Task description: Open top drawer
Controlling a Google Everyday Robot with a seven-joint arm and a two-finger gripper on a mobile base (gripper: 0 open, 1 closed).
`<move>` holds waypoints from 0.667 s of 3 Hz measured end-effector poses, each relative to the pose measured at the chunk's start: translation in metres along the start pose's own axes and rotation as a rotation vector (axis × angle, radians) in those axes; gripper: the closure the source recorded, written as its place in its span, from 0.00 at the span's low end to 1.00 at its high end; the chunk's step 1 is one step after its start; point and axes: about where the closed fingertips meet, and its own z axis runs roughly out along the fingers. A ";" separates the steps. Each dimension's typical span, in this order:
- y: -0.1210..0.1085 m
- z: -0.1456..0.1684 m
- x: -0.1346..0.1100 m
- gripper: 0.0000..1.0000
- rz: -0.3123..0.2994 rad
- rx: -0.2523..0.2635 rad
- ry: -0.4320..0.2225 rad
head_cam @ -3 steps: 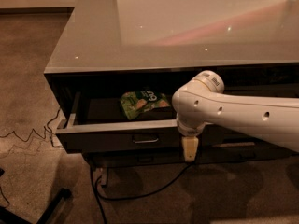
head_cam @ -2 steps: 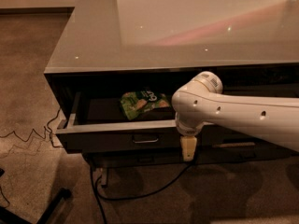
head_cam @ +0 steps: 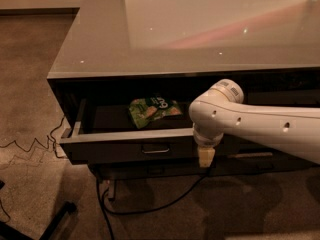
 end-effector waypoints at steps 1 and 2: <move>0.002 -0.006 0.006 0.42 0.008 0.017 0.016; 0.008 -0.014 0.009 0.65 0.016 0.033 0.036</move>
Offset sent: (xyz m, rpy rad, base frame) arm -0.0213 -0.0117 0.0209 -0.0513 -0.0538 -0.0397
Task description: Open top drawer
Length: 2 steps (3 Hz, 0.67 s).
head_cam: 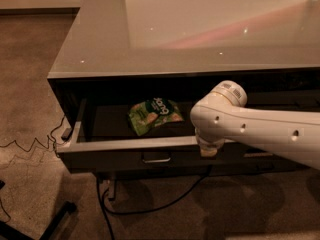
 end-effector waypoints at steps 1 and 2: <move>0.014 -0.011 0.010 0.88 0.030 0.014 0.022; 0.020 -0.013 0.011 1.00 0.043 0.016 0.027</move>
Offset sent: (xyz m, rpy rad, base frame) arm -0.0519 -0.0246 0.0155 -0.0184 -0.0354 -0.1108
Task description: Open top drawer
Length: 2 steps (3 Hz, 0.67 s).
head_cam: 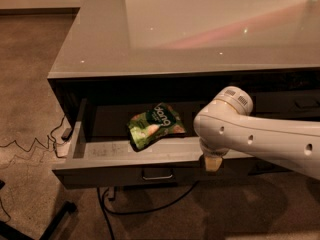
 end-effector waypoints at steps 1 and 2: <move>0.007 -0.003 0.003 1.00 0.016 0.007 0.002; 0.011 -0.005 0.004 1.00 0.024 0.013 0.003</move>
Offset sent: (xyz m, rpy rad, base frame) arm -0.0352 -0.0122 0.0171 0.0038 -0.0473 -0.0576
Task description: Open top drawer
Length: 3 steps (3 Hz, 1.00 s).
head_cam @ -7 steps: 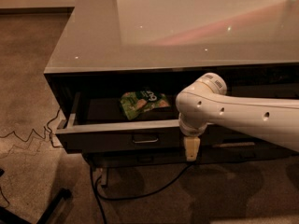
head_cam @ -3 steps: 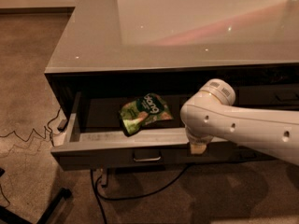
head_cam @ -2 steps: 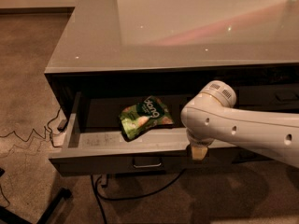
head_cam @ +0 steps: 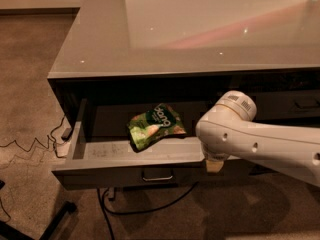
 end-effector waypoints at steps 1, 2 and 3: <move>0.004 -0.002 0.001 1.00 0.007 0.008 0.000; 0.005 -0.005 0.003 1.00 0.010 0.018 -0.002; 0.005 -0.005 0.003 0.82 0.010 0.018 -0.002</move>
Offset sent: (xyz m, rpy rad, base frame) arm -0.0174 -0.0054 0.0306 0.0127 -0.0699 -0.0144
